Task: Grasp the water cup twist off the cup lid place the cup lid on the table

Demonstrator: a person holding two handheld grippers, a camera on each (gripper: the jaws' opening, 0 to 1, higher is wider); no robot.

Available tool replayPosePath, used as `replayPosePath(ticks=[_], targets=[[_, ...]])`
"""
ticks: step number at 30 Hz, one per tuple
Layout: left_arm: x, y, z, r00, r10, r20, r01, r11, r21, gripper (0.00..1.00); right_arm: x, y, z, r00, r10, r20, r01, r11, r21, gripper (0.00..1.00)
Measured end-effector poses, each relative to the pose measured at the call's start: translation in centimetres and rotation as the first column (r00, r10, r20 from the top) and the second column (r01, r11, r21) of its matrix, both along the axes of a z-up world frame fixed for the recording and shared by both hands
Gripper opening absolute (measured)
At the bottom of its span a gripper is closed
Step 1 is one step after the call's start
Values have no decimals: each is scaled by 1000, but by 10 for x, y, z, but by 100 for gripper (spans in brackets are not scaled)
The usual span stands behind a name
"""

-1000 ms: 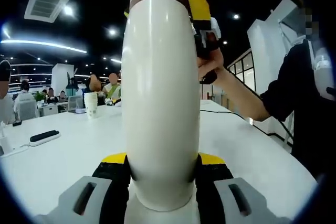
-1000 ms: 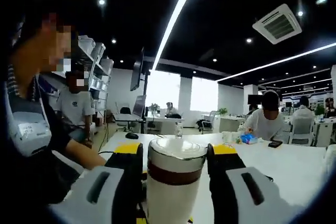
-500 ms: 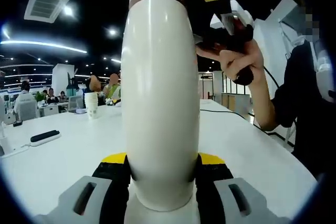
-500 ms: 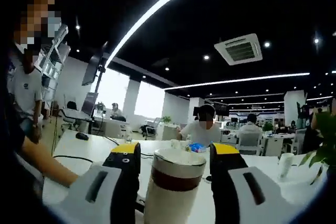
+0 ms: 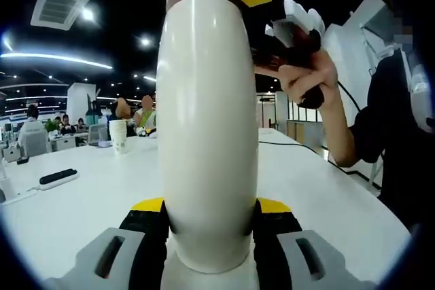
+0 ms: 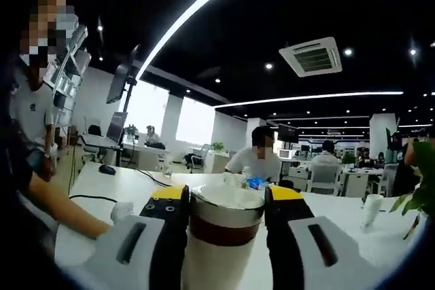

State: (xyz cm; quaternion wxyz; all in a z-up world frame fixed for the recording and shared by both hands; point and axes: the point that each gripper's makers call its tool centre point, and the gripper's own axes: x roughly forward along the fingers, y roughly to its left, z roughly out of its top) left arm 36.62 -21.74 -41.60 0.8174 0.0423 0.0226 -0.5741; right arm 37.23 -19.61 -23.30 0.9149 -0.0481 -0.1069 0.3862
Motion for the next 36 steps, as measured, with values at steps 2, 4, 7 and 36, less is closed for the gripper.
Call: replayPosePath(ticks=[2,4,7,36], targets=[[0,0,0,1000,0,-1,0,1000,0,50,-1,2,0,998,62,4,-62,998,-7,47],[0,0,0,1000,0,-2,0,1000,-1,50,-1,3,0,994,111,-8,-111,994,1,47],[0,-1,0,1000,0,-3,0,1000,-1,50,-3,5,-1,980,196,-28,-196,981,1,47],[0,0,0,1000,-6,-1,6,1000,-2,50,-2,-7,13,980,174,-94,-157,973,168,55]])
